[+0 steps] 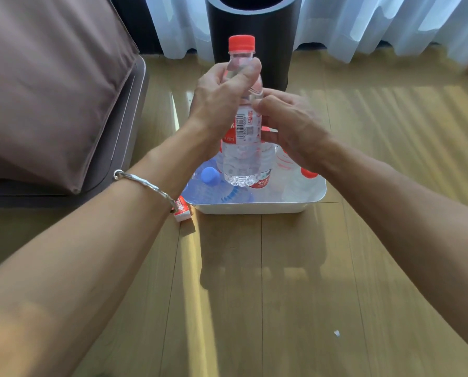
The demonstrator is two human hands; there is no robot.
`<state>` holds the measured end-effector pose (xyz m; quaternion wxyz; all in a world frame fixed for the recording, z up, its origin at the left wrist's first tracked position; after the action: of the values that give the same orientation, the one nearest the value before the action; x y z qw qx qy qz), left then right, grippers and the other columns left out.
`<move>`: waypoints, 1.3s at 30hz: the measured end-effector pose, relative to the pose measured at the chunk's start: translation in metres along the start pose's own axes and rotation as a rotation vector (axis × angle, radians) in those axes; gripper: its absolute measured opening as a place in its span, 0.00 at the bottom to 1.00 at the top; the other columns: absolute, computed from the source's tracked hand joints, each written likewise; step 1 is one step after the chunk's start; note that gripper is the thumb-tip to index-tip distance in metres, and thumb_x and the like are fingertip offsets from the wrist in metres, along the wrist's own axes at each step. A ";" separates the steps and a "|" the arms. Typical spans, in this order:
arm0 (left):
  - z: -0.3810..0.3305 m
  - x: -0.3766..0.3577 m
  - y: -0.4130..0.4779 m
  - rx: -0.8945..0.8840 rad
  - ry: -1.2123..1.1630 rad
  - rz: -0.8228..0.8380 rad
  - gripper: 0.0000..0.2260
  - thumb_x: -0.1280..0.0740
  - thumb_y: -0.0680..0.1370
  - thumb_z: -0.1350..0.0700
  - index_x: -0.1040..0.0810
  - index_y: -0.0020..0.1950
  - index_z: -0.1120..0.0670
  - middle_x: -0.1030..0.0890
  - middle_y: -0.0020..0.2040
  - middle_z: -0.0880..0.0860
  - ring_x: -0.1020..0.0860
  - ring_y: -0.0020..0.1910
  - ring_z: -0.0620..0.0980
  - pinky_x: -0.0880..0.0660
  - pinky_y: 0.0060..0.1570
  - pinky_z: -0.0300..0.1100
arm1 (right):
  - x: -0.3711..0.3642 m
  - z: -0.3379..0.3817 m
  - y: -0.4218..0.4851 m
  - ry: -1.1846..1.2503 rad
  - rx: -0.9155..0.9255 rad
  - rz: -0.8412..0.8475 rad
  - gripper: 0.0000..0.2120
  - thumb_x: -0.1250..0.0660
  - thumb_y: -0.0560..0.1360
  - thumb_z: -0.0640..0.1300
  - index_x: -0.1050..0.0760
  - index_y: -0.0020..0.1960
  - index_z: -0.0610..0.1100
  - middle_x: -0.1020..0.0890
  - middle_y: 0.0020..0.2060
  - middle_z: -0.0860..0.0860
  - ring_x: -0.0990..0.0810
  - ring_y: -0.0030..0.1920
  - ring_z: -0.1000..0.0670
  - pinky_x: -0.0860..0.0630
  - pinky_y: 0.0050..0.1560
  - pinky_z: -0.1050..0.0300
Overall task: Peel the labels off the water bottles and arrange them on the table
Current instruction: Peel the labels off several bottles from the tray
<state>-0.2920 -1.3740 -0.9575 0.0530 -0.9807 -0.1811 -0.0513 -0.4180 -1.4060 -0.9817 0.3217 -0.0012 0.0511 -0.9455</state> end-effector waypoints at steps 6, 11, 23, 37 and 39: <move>-0.004 -0.001 0.000 -0.030 -0.005 -0.005 0.08 0.31 0.76 0.47 0.22 0.47 0.51 0.17 0.43 0.52 0.16 0.44 0.52 0.18 0.50 0.54 | -0.002 0.002 0.003 -0.004 0.045 -0.057 0.09 0.39 0.80 0.41 0.20 0.51 0.46 0.16 0.39 0.54 0.16 0.44 0.54 0.19 0.51 0.53; -0.005 -0.006 -0.001 -0.051 -0.015 0.023 0.08 0.31 0.76 0.47 0.23 0.46 0.51 0.19 0.41 0.51 0.17 0.42 0.50 0.18 0.47 0.50 | 0.000 -0.003 0.001 -0.006 0.044 -0.157 0.11 0.38 0.79 0.35 0.22 0.58 0.40 0.16 0.45 0.48 0.16 0.50 0.46 0.19 0.55 0.41; -0.006 -0.003 0.003 -0.095 -0.027 -0.037 0.07 0.32 0.79 0.50 0.23 0.47 0.53 0.18 0.41 0.51 0.17 0.41 0.48 0.18 0.47 0.49 | -0.009 0.001 0.005 0.181 -0.107 0.012 0.25 0.42 0.70 0.50 0.28 0.65 0.43 0.20 0.48 0.47 0.21 0.52 0.47 0.22 0.60 0.41; 0.005 -0.007 0.001 -0.149 -0.032 -0.031 0.08 0.32 0.75 0.48 0.24 0.44 0.51 0.20 0.35 0.46 0.19 0.37 0.46 0.20 0.44 0.47 | -0.021 -0.009 0.007 0.331 -0.125 -0.056 0.31 0.42 0.62 0.39 0.29 0.66 0.38 0.22 0.50 0.40 0.23 0.54 0.41 0.27 0.64 0.34; 0.005 -0.006 0.001 -0.149 -0.038 -0.039 0.08 0.32 0.76 0.48 0.24 0.44 0.51 0.20 0.36 0.47 0.19 0.38 0.47 0.20 0.47 0.48 | -0.019 -0.009 0.007 0.350 -0.122 -0.057 0.31 0.42 0.64 0.41 0.30 0.68 0.39 0.21 0.51 0.40 0.23 0.55 0.40 0.29 0.65 0.31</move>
<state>-0.2972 -1.3763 -0.9637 -0.0244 -0.9790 -0.1967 -0.0471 -0.3991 -1.3990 -0.9911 0.2801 0.1423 0.1633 -0.9352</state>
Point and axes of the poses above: each hand's wrist, its own y-axis towards the middle knuckle, its own x-axis out of the back of the hand, z = x × y, the point moved 1 cm from there along y, towards the middle knuckle
